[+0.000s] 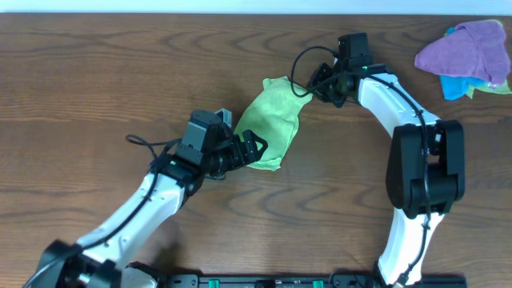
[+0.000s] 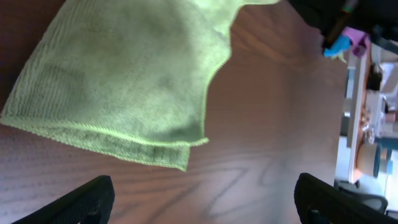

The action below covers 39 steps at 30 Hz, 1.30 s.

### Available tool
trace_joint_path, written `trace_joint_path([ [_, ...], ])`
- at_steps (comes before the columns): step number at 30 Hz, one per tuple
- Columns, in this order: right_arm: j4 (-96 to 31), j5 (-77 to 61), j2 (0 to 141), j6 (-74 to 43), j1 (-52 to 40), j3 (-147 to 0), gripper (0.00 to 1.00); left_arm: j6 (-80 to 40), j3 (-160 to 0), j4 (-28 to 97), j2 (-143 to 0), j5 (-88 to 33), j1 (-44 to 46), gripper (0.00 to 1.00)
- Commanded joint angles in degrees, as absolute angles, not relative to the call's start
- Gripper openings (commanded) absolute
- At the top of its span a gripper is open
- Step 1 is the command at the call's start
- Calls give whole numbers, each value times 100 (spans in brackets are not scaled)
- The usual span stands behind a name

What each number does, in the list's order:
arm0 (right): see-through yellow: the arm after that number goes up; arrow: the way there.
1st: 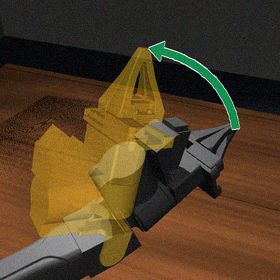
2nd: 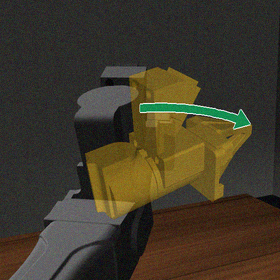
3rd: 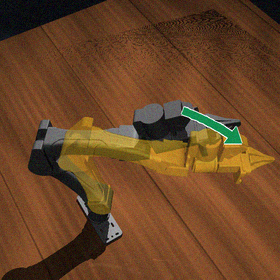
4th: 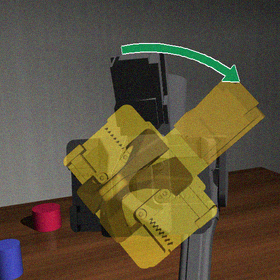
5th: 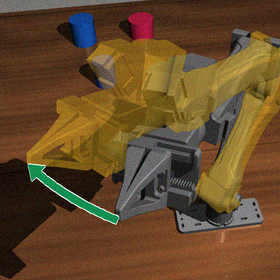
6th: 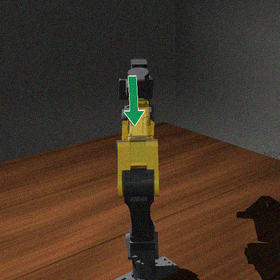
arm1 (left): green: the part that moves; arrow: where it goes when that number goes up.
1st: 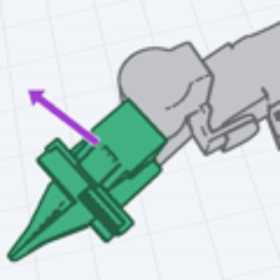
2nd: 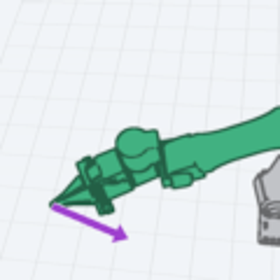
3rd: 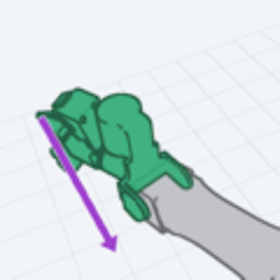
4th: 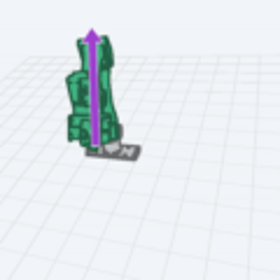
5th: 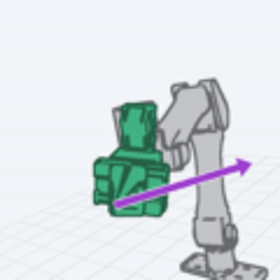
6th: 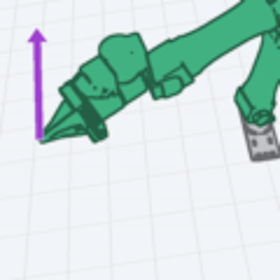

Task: Fold the cloth
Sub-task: 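Grasp the green cloth's left corner with the left gripper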

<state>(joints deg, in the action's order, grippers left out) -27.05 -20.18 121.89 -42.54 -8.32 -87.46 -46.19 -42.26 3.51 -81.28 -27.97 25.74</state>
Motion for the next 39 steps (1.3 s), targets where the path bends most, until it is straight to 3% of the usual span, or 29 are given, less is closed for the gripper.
trace_joint_path([
  [1, -2694, -2126, 12086, -4237, -790, -8698, 1, -5024, -4335, 154, -8545, -2781, 2600, 94],
  [8, -2689, -2128, 12086, -4215, -790, -8698, 1, -5791, -4335, -980, -9188, -3301, 2751, 85],
  [11, -2694, -2130, 12086, -4193, -790, -8698, 1, -6497, -4335, -1367, -9345, -3306, 2888, 90],
  [19, -2655, -2132, 12086, -4084, -790, -8698, 1, -7605, -4335, -1420, -9408, -3242, 3341, 92],
  [39, -2598, -2300, 12086, -3863, -790, -8698, 1, -8812, -4335, -1402, -9751, -1920, 3612, 96],
])
